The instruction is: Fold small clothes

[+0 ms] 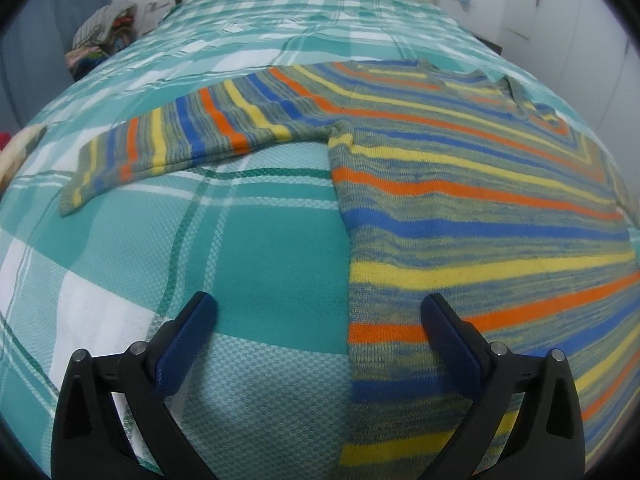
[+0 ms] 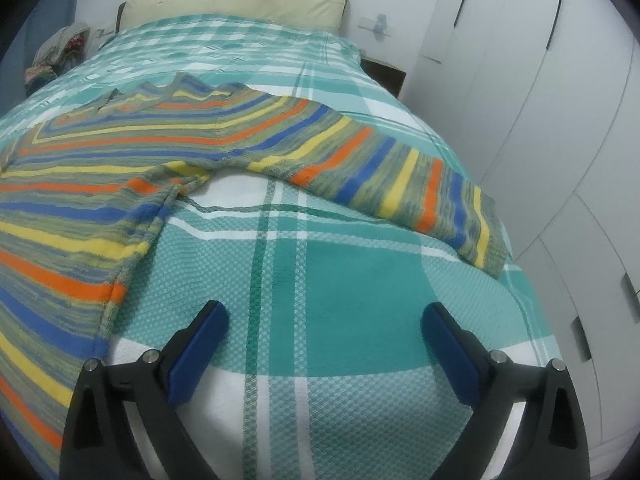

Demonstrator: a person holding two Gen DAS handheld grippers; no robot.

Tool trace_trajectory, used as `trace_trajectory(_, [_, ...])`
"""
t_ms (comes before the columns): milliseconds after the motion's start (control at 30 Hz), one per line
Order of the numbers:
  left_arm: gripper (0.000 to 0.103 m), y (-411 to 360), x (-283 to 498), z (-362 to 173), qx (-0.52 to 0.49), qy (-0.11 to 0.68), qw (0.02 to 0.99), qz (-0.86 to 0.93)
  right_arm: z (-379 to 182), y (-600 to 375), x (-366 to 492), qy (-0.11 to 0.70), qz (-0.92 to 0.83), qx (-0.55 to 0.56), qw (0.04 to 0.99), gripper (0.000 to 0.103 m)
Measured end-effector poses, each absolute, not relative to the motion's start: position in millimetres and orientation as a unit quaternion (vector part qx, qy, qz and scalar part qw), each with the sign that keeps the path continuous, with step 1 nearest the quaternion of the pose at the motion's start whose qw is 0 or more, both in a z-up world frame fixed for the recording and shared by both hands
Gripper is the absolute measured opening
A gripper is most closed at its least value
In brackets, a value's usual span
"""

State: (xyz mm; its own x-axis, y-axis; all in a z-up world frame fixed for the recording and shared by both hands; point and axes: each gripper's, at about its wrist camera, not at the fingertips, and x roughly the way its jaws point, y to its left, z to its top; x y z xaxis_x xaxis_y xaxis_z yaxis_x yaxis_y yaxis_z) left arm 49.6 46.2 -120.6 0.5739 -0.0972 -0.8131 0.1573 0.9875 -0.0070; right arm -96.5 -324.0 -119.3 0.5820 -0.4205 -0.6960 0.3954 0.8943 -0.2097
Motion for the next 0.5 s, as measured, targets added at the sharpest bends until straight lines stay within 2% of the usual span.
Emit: trace_trajectory(500, [0.103,49.2,51.3,-122.5,0.017,0.463,0.883,-0.074,-121.2,-326.3,-95.8,0.396,-0.230,-0.013,0.889,0.100])
